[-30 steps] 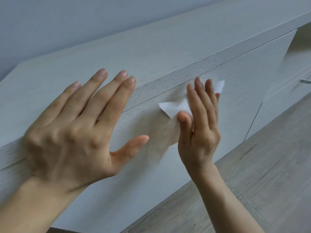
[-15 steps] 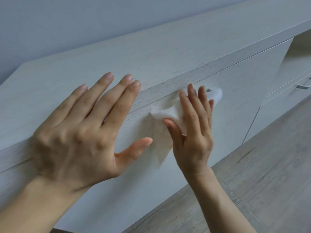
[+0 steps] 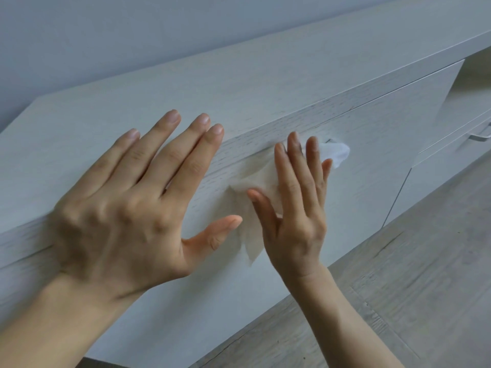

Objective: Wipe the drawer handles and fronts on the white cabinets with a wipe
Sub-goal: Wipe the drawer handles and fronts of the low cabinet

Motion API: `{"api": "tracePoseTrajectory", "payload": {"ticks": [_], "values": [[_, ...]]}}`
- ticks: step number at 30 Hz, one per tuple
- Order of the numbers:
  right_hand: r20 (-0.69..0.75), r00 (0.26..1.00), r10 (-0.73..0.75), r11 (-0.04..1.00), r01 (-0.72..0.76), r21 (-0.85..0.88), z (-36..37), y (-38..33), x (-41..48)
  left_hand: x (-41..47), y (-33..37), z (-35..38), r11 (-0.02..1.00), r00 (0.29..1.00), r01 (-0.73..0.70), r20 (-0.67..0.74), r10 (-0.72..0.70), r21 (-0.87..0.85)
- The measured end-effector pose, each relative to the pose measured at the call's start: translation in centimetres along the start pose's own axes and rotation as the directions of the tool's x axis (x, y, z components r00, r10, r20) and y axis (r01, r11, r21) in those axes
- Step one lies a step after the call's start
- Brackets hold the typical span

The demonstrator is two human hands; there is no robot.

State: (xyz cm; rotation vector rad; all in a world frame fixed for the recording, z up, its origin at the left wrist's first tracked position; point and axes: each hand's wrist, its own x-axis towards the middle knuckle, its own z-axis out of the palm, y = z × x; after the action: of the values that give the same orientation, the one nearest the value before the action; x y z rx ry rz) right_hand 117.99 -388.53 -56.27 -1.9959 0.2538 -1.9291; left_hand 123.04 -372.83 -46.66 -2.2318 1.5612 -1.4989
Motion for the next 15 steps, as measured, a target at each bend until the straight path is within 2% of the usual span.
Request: {"api": "tracePoseTrajectory", "payload": {"ticks": [6,10,15], "values": [[-0.038,0.995,0.09,0.996,-0.089,0.019,0.1,0.1,0.4,0.0,-0.1,-0.2,0.999,1.0,-0.011,-0.001,0.011,0.037],[-0.022,0.999,0.048,0.999,-0.048,0.019,-0.2,0.7,0.3,0.1,0.0,-0.2,0.999,1.0,-0.017,-0.002,0.017,0.038],[-0.041,0.997,0.063,0.998,-0.063,0.012,-0.1,0.3,0.4,0.1,0.0,-0.1,0.999,1.0,-0.015,0.001,0.014,0.045]]}}
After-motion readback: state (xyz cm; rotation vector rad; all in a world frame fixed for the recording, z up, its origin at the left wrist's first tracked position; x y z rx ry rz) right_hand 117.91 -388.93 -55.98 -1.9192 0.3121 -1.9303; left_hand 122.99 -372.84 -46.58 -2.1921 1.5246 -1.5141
